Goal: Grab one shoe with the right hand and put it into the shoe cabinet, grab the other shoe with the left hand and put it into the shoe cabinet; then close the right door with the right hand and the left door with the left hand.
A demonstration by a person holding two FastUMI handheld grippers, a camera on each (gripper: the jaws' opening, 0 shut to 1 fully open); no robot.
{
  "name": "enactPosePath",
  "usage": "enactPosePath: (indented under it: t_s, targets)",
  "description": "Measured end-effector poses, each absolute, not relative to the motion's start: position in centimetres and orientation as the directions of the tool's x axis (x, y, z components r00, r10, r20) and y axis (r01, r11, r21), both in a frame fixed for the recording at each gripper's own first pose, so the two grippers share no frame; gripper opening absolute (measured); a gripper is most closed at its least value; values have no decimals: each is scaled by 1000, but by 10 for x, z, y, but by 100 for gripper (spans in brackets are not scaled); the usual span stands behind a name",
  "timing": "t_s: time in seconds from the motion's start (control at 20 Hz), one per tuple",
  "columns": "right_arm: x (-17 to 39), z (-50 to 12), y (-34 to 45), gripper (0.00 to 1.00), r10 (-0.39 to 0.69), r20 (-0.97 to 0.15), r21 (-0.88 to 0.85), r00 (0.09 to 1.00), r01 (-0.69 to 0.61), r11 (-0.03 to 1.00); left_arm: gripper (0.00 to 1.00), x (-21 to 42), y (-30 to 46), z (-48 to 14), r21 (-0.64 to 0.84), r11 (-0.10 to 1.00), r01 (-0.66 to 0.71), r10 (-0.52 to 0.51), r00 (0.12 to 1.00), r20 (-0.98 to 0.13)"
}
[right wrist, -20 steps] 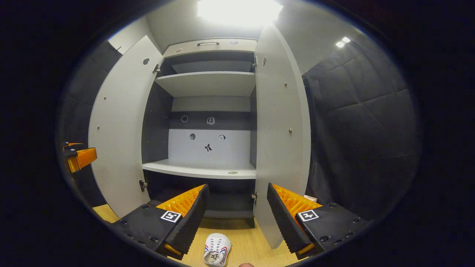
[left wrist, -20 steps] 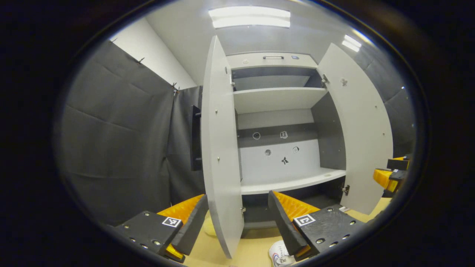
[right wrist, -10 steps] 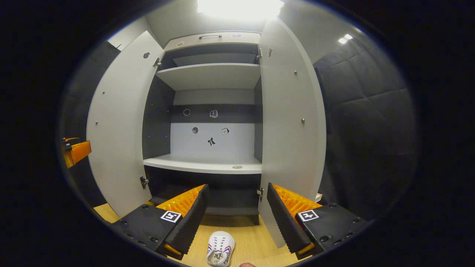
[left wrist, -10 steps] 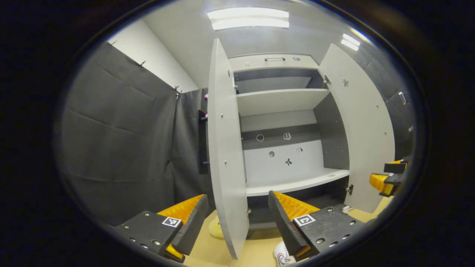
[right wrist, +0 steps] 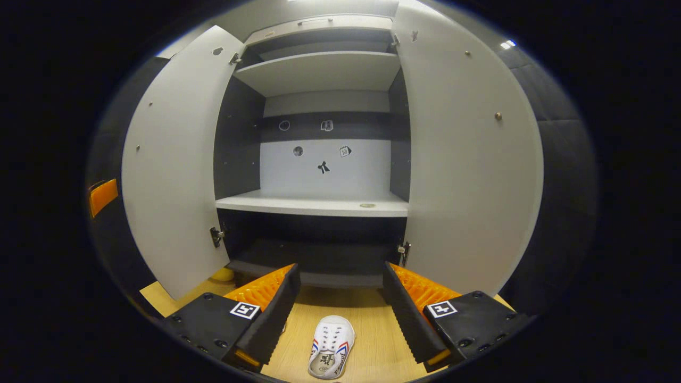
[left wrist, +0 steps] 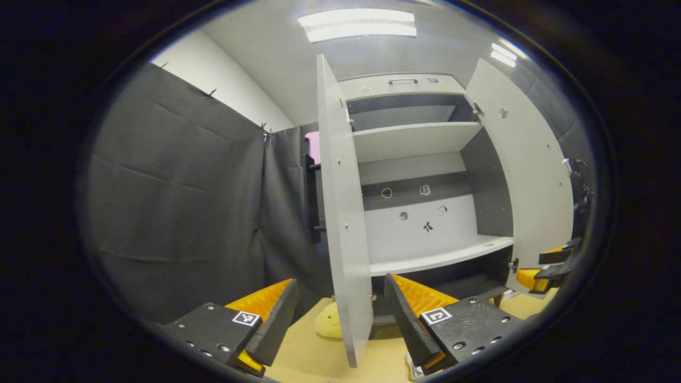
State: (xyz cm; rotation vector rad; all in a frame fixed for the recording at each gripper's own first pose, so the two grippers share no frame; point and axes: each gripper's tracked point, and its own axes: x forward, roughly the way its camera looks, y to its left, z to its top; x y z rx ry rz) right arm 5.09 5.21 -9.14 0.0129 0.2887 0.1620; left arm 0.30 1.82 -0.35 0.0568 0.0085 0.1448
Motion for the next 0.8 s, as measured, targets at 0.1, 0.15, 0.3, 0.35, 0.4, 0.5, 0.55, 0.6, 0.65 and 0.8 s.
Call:
enactPosePath:
  t_s: [0.1, 0.15, 0.3, 0.35, 0.4, 0.5, 0.55, 0.6, 0.65, 0.8]
  targets:
    - [54, -112, 61, 98, 183, -339, 44, 923, -178, 983, 94, 4, 20, -3, 60, 984, -167, 168, 986, -9]
    - [56, -122, 65, 98, 190, -367, 47, 911, -186, 981, 94, 4, 21, -4, 64, 982, -177, 178, 984, -11]
    - [57, -149, 77, 98, 213, -433, 46, 876, -215, 976, 94, 3, 24, -5, 75, 976, -203, 205, 979, -17]
    - [57, -159, 79, 98, 221, -456, 41, 862, -228, 973, 94, 4, 25, -5, 80, 974, -212, 214, 977, -18]
    - [57, -167, 83, 98, 230, -479, 38, 847, -242, 970, 94, 4, 27, -5, 85, 971, -222, 224, 974, -21]
    - [53, -186, 90, 98, 251, -518, 40, 818, -270, 962, 94, 3, 29, -6, 94, 966, -241, 244, 969, -26]
    - [52, -195, 93, 98, 258, -538, 41, 803, -281, 959, 94, 4, 30, -8, 99, 963, -250, 254, 967, -28]
    - [51, -204, 94, 98, 261, -555, 42, 790, -286, 957, 94, 4, 31, -6, 103, 960, -259, 263, 964, -28]
    - [51, -212, 96, 98, 264, -572, 45, 777, -292, 955, 94, 3, 31, -5, 108, 957, -268, 272, 962, -29]
    - [47, -236, 102, 94, 273, -621, 42, 735, -316, 948, 94, 2, 33, 0, 122, 949, -291, 297, 954, -31]
